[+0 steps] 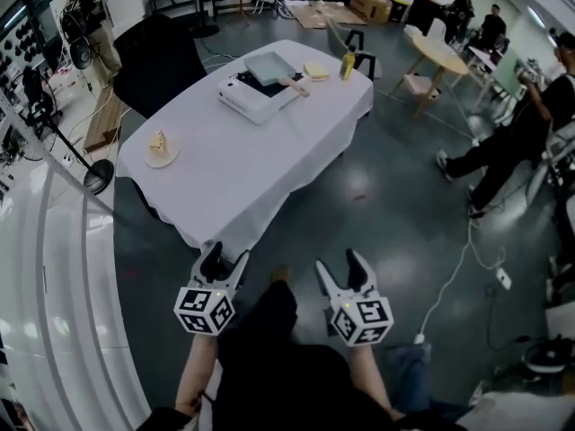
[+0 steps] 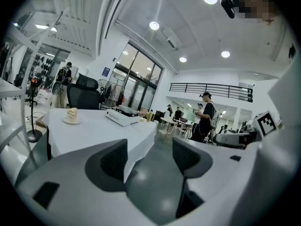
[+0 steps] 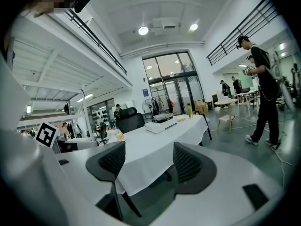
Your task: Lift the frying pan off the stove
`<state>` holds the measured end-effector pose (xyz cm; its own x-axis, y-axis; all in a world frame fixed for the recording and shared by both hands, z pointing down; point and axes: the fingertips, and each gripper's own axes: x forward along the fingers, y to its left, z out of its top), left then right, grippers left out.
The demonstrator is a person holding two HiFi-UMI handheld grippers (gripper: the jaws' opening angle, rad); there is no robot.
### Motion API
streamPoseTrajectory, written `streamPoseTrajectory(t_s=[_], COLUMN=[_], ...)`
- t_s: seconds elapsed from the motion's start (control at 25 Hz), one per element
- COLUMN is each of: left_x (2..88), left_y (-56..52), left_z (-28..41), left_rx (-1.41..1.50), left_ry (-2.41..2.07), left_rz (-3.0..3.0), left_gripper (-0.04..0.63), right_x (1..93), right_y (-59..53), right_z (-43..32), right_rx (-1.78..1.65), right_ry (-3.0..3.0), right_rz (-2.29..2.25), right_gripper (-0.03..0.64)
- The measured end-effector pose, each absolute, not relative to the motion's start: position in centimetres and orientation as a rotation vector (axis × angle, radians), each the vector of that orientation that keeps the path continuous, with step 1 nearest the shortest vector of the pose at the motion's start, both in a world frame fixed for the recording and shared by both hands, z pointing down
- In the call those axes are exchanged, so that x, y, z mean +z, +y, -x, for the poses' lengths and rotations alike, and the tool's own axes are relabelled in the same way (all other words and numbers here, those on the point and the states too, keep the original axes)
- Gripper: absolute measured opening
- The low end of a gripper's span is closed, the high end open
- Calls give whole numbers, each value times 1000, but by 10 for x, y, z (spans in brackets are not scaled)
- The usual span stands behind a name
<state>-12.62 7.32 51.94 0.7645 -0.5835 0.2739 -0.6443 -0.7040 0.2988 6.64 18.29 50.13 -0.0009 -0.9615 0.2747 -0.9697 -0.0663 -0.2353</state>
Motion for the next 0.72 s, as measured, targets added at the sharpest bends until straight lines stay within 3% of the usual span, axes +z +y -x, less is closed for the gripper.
streamPoseTrajectory(t_s=[0.72], left_x=[512], left_y=[-78], left_z=[35], left_rx=[217], left_ry=[-866], left_rz=[-2599], left_gripper=[282], right_x=[491], right_y=[37], right_z=[-136], right_rx=[579], right_ry=[-2102], right_rz=[-2211], right_gripper=[295])
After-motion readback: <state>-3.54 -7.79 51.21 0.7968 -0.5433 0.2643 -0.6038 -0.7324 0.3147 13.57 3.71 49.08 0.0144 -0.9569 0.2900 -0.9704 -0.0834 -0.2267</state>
